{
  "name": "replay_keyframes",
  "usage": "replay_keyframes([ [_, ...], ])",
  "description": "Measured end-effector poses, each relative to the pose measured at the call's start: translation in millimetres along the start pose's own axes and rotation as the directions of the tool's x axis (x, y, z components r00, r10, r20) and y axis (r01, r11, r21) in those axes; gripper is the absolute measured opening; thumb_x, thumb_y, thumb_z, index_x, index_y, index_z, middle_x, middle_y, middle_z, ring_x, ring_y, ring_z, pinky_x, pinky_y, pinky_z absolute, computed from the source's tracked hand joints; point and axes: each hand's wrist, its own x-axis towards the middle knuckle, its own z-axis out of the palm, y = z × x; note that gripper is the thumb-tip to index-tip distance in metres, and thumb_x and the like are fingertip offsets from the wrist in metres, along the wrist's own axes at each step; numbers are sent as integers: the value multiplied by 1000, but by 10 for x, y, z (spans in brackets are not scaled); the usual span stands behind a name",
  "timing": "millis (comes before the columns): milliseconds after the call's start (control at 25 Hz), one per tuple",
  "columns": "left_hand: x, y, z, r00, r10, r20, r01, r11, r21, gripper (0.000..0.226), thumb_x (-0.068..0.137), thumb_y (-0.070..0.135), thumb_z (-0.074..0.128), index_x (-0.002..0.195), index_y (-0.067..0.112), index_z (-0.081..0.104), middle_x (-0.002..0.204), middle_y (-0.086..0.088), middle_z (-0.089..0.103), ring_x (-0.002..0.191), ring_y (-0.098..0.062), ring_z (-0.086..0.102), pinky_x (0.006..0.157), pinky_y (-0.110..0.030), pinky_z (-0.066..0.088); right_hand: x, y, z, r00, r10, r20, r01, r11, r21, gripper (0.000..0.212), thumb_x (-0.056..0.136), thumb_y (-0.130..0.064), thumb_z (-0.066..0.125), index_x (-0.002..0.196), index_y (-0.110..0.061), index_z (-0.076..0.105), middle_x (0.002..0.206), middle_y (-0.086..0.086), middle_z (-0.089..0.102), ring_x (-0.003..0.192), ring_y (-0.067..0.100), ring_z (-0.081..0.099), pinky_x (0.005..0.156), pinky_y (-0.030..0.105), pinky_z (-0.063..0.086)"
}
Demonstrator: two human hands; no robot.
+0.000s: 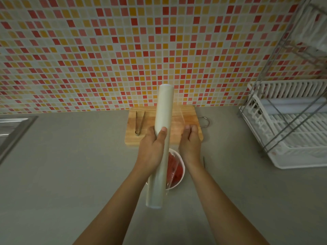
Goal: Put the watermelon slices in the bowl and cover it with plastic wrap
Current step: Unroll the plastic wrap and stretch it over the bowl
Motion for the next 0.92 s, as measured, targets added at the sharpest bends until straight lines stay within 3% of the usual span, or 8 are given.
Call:
replay_keyframes([
  [200, -14, -152, 80, 998, -60, -5, 60, 998, 34, 49, 74, 62, 64, 100, 24, 45, 88, 9, 62, 76, -4, 63, 57, -20, 44, -35, 167, -97, 1000, 7, -23, -11, 984, -179, 21, 99, -23, 32, 84, -11, 41, 61, -7, 48, 52, 3, 46, 44, 11, 33],
  [360, 10, -250, 70, 985, -155, -81, 155, 988, -15, 31, 80, 57, 60, 82, 27, 50, 83, 7, 62, 75, -6, 61, 58, -24, 45, -66, 297, -157, 999, 34, -22, -38, 974, -222, 19, 99, -20, 32, 83, -12, 39, 60, -3, 47, 51, 7, 44, 45, 27, 25],
  [480, 68, -281, 8, 930, -361, 63, 366, 908, -205, 43, 80, 58, 51, 86, 18, 65, 88, -8, 71, 77, -23, 68, 73, -40, 56, -16, 398, -186, 999, 52, -7, -52, 969, -241, 19, 99, -19, 32, 83, -11, 40, 59, -2, 46, 51, 9, 42, 48, 31, 21],
  [600, 64, -262, -49, 851, -473, 228, 523, 802, -288, 54, 81, 58, 49, 96, 10, 66, 83, -11, 71, 64, -22, 67, 62, -33, 55, -5, 522, -206, 995, 93, 37, -81, 965, -249, 21, 99, -21, 33, 82, -11, 42, 59, -3, 45, 52, 11, 41, 43, 23, 26],
  [680, 51, -332, -30, 882, -437, 175, 461, 877, -135, 57, 74, 65, 58, 103, 17, 60, 92, -5, 70, 76, -20, 69, 70, -37, 57, -21, 603, -219, 992, 118, 47, -102, 961, -256, 21, 99, -21, 33, 83, -11, 43, 60, -4, 46, 54, 10, 43, 47, 25, 27],
  [800, 1, -427, -21, 923, -377, 71, 382, 923, -57, 50, 71, 52, 72, 107, 22, 54, 99, -1, 65, 87, -19, 66, 81, -42, 56, -62, 710, -255, 989, 135, 59, -115, 957, -265, 21, 98, -20, 35, 83, -11, 46, 61, -3, 47, 54, 10, 44, 52, 32, 28],
  [920, -39, -478, -48, 934, -352, 51, 355, 931, -79, 35, 83, 45, 61, 111, 23, 56, 106, -2, 64, 93, -18, 63, 82, -39, 53, -101, 785, -275, 987, 153, 58, -132, 954, -267, 22, 98, -18, 35, 80, -9, 44, 61, -2, 45, 55, 11, 42, 51, 31, 25],
])
